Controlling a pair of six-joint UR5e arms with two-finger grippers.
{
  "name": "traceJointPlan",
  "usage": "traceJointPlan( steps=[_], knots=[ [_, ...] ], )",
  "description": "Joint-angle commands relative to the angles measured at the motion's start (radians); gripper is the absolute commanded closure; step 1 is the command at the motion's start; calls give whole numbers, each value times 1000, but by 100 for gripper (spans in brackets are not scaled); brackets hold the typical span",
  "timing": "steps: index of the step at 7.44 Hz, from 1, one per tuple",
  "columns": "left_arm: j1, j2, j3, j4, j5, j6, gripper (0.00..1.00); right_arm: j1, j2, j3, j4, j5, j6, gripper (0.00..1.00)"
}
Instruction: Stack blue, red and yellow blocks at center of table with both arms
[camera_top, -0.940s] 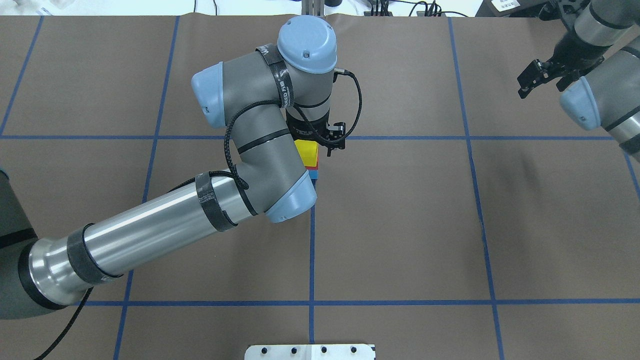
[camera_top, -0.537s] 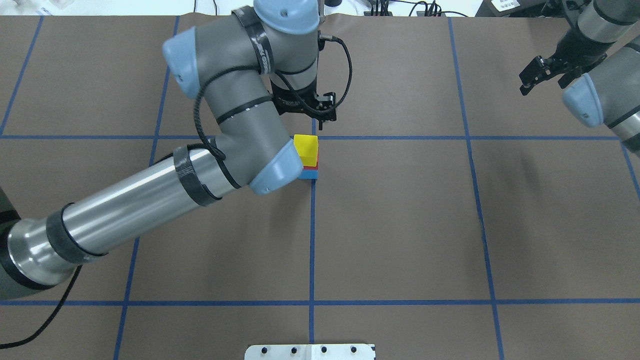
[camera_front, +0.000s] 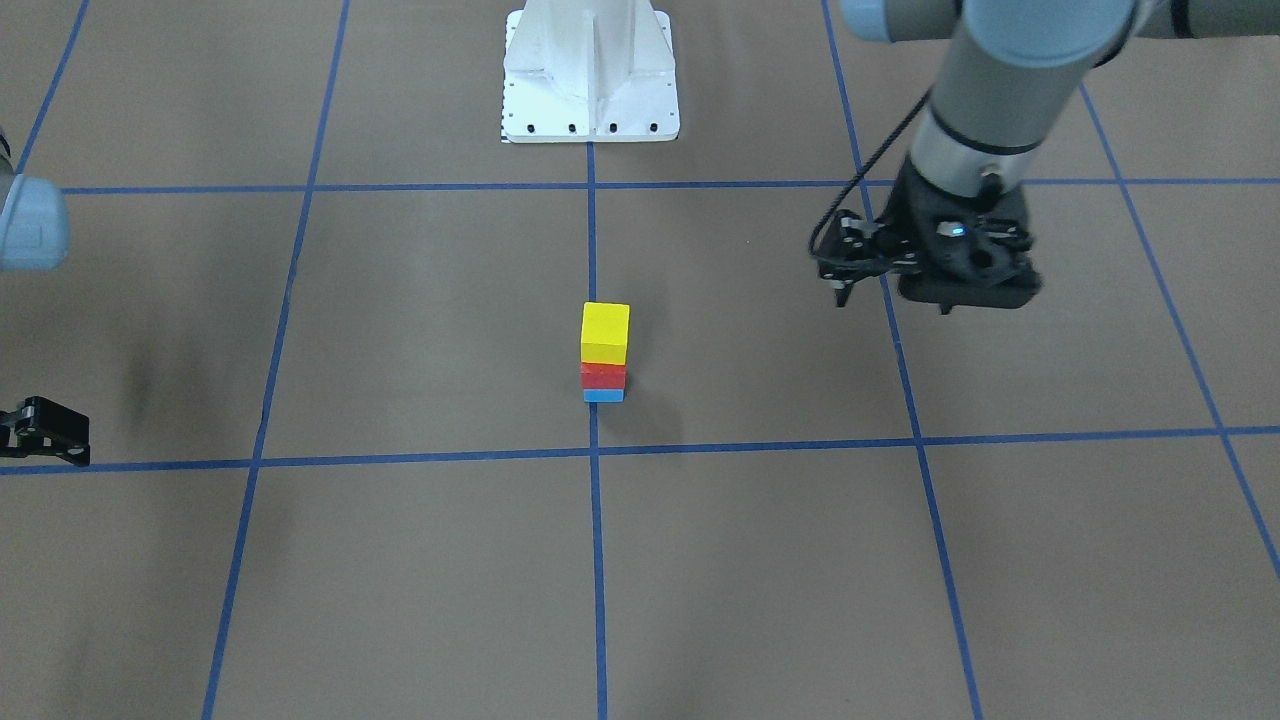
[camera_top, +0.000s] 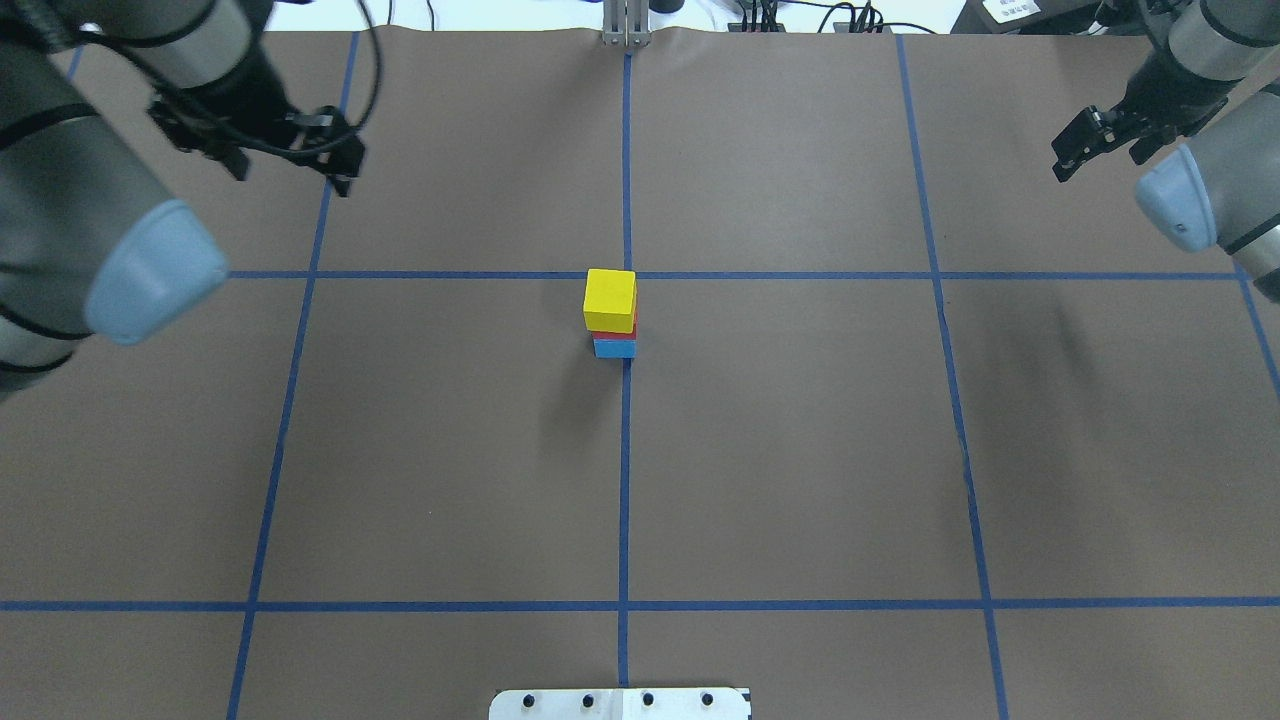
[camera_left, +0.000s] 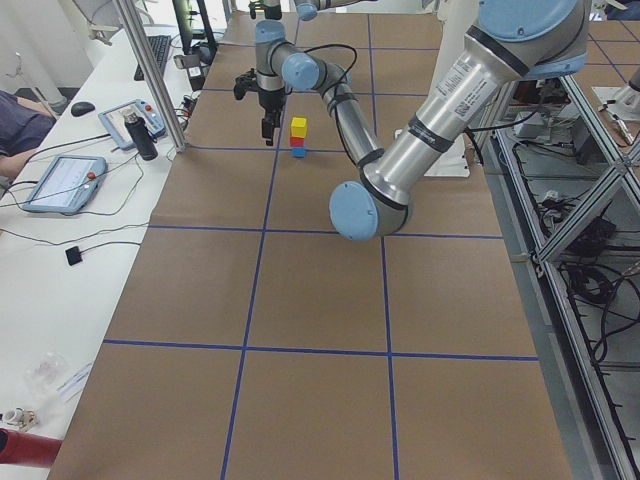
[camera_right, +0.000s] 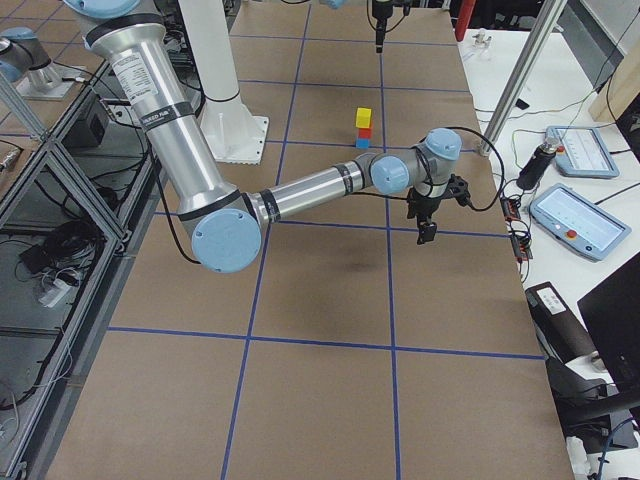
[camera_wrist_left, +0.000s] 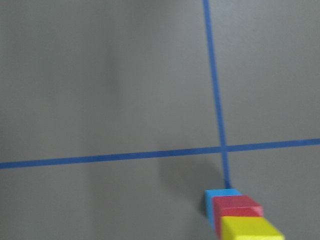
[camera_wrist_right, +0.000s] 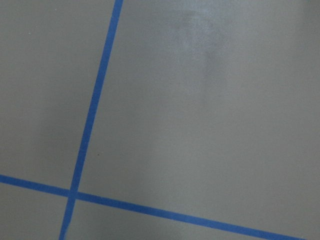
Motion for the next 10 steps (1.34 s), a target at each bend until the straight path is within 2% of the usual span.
traceJointPlan(
  steps=[1,2,3,4,6,7,8,10],
  knots=[
    [-198,261,-44,-42,-15,329,0,84,-45,-28,119,0,-3,1],
    [-313,339,14,-45,-101,530,0,144,-56,-45,111,39,-9,1],
    [-426,390,83,-50,-197,686,0,195,-123,-47,115,73,-16,1],
    [-510,456,145,-82,-204,864,0,236,-157,-47,107,73,-85,1],
    [-570,499,250,-201,-202,897,0,286,-201,-47,83,105,-95,1],
    [-572,508,298,-273,-198,894,0,301,-205,-33,48,156,-95,1],
    [-570,509,353,-338,-197,894,0,304,-209,-32,35,161,-95,1],
    [-570,510,397,-357,-197,891,0,319,-235,-32,37,165,-95,1]
  ],
)
